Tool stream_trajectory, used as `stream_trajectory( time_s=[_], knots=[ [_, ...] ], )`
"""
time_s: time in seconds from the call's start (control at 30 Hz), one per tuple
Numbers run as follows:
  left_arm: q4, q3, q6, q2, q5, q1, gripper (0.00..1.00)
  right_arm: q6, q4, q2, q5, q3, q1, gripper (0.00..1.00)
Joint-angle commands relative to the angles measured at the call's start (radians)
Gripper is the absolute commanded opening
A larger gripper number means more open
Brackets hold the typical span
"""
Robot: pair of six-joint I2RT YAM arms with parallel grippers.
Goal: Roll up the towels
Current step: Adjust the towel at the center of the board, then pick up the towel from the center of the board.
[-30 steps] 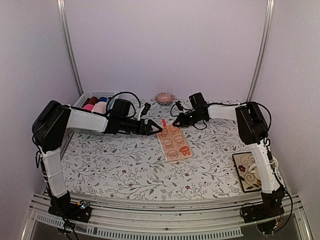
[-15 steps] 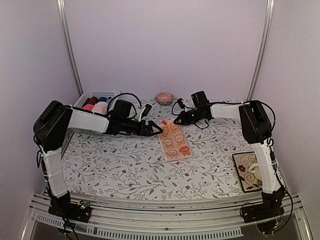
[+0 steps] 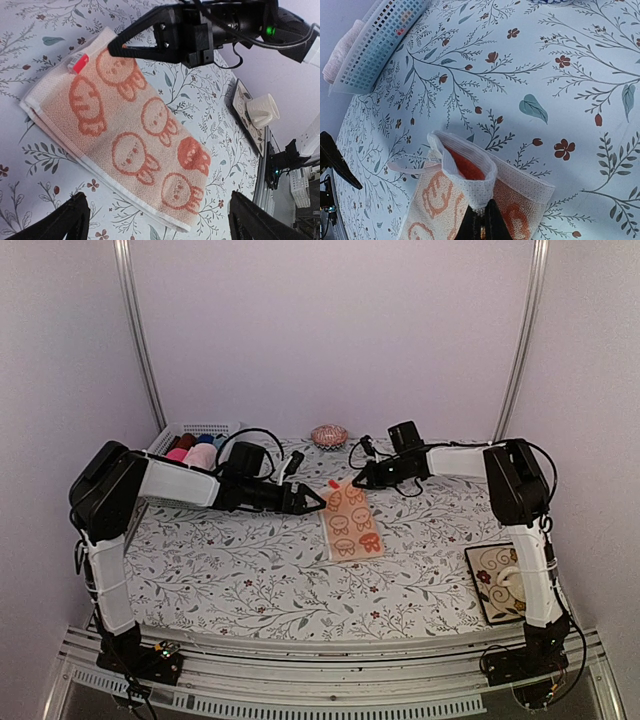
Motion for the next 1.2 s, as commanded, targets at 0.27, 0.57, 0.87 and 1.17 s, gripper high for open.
stream_trajectory(
  time_s=[0.27, 0.57, 0.87, 1.17],
  knots=[
    [-0.011, 0.022, 0.026, 0.022, 0.017, -0.019, 0.97, 0.001, -0.06, 0.037, 0.051, 0.02, -0.014, 0.18],
    [-0.263, 0.052, 0.544, -0.087, -0.124, -0.097, 0.97, -0.119, -0.084, -0.199, 0.132, -0.134, -0.035, 0.54],
    [-0.254, -0.027, 0.948, -0.094, -0.4, -0.289, 0.97, -0.218, 0.021, -0.502, 0.148, -0.413, -0.093, 0.8],
    [-0.215, -0.007, 1.14, 0.028, -0.568, -0.405, 0.84, -0.235, -0.025, -0.647, 0.224, -0.513, -0.094, 0.85]
  ],
)
